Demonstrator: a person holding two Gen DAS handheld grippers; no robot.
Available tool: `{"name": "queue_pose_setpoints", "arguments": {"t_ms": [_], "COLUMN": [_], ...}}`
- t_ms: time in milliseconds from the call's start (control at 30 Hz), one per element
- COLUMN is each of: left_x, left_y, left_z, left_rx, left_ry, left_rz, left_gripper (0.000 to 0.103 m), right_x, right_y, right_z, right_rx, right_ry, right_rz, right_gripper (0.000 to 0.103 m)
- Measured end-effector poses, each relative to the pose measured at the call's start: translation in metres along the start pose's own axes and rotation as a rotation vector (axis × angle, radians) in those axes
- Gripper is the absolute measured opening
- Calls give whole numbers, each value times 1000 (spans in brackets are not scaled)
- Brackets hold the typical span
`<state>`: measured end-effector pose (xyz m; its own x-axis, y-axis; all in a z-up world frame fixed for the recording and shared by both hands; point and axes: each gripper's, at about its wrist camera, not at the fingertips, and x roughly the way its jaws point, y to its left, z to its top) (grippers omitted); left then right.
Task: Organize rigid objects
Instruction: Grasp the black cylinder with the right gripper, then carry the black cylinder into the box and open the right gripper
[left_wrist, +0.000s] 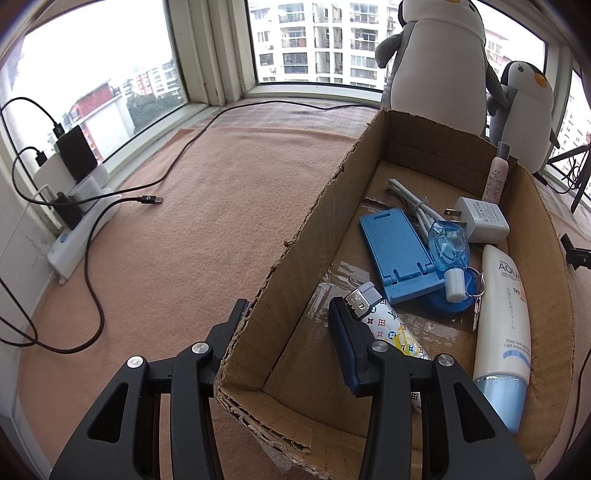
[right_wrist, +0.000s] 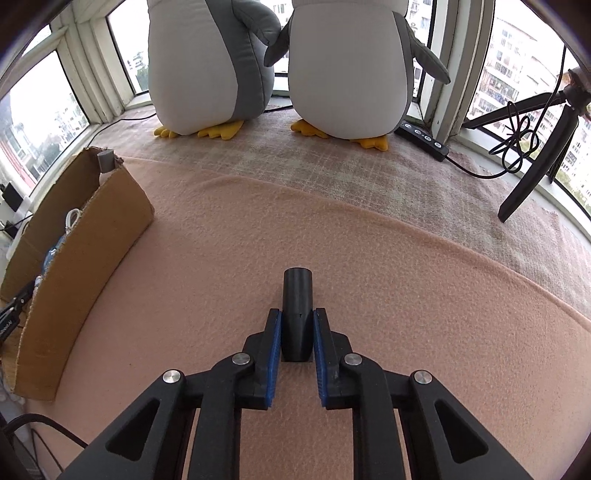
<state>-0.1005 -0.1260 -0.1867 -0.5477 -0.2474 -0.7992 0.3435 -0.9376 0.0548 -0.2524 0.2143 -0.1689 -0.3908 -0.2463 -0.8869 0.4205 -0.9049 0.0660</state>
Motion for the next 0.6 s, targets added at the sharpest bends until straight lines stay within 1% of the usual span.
{"name": "queue_pose_setpoints", "arguments": {"t_ms": [100,233,433,600], "left_x": [0,0,1,1], "left_y": [0,0,0,0], "left_z": [0,0,2,2], "left_rx": [1,2,-1,-1], "left_ry": [-1,-2,-4,-5], "left_rz": [0,0,-5,-8], "left_gripper": [42,41,41,41], "right_x": [-13,-36,-67,-74], "right_y": [15,44,90,126], "right_z": [-4,-1,17,32], "right_rx": [6,-22,-80,-124], "right_ry": [-27,-79,-148,-168], "right_rz": [45,89,146,192], "right_gripper": [15,15,15,15]}}
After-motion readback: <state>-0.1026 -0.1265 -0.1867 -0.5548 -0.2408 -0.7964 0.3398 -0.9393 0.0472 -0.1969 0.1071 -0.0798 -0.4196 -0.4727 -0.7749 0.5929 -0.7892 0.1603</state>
